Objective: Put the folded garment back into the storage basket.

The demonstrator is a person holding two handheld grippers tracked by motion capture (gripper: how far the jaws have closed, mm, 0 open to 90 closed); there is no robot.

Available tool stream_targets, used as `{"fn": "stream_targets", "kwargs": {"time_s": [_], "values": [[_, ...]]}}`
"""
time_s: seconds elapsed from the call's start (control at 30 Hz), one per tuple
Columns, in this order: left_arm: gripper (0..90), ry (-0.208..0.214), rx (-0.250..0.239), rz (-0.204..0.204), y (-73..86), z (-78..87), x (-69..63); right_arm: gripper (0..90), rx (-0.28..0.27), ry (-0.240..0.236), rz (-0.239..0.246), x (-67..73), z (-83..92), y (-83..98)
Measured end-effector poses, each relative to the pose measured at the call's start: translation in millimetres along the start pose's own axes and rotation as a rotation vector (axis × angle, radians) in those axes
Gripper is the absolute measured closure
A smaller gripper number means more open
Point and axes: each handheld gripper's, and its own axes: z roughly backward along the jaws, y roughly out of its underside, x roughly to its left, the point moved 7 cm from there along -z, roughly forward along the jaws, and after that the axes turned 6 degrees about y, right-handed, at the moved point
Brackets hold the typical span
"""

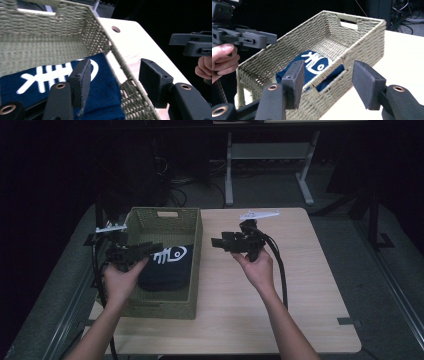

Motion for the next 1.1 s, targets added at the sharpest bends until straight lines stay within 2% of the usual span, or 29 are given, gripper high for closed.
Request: {"fn": "stream_targets", "kwargs": {"time_s": [0.27, 0.57, 1.1], "values": [[40.6, 0.054, -0.008, -0.008, 1.0, -15.3, -21.1, 38.7, -0.019, 0.026, -0.015, -19.4, 21.5, 8.9], [38.1, 0.089, -0.015, -0.059, 2.9, -40.3, -53.3, 36.2, -0.03, 0.064, -0.024, -42.2, 47.2, 21.2], [34.1, 0.164, 0.002, -0.129, 15.5, -83.6, -103.9, 33.0, -0.043, 0.125, -0.03, -72.1, 89.1, 38.9]]}}
